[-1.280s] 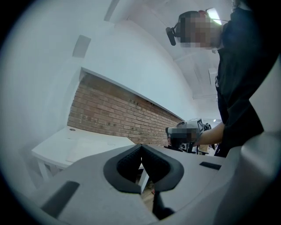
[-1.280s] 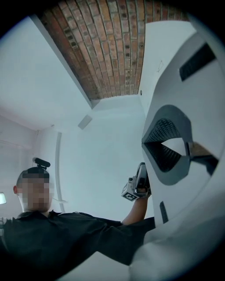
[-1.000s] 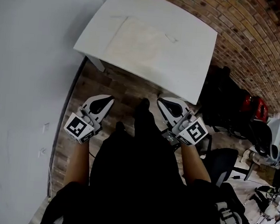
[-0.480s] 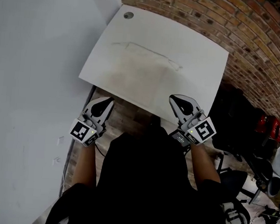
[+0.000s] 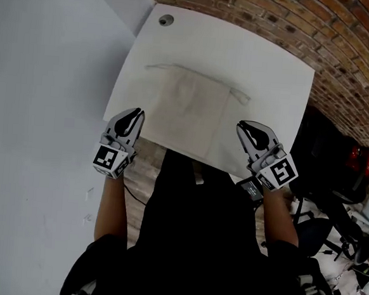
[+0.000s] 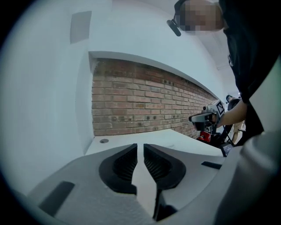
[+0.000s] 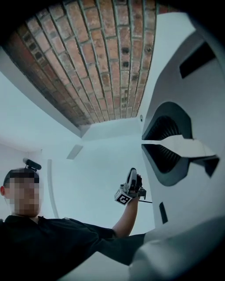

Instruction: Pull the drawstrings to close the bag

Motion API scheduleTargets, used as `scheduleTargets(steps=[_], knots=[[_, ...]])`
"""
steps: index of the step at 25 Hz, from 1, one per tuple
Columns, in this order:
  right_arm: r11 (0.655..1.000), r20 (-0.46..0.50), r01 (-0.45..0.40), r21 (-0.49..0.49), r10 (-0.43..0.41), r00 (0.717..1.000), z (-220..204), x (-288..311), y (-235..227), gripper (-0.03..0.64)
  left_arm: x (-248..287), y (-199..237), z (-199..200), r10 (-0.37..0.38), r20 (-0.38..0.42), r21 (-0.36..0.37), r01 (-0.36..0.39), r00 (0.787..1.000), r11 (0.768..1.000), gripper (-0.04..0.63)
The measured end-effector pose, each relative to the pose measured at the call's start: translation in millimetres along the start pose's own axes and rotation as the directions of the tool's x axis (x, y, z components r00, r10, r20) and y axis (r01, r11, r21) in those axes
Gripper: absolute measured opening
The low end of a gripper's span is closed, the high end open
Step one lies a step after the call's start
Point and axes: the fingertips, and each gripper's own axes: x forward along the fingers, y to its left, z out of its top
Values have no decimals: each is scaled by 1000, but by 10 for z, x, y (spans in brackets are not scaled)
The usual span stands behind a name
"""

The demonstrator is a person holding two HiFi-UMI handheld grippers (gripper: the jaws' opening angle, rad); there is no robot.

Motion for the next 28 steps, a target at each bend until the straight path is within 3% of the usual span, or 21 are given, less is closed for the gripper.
scheduleTargets(steps=[9,12,16,21,24,28], knots=[[985,-126,173,25,-169,978,-162,535,-286,25,832,1176,-444,-109,-138,53,117,984,992,125],[975,-159,219,44,-210,965,-254,650,-321,26,1110,1320,-691,-184,-212,82,205,960,975,169],[967,-195,247,56,-232,953,-361,809,-320,26,1410,1390,-872,-272,-259,154,317,927,936,171],[955,-225,290,64,-269,936,-464,891,-334,28,1637,1426,-1101,-355,-316,136,412,880,901,160],[951,-238,300,73,-276,931,-525,940,-328,28,1677,1423,-1237,-386,-371,142,462,845,875,160],[949,-226,303,90,-277,934,-528,1050,-329,28,1721,1468,-1357,-372,-427,166,476,824,864,153]])
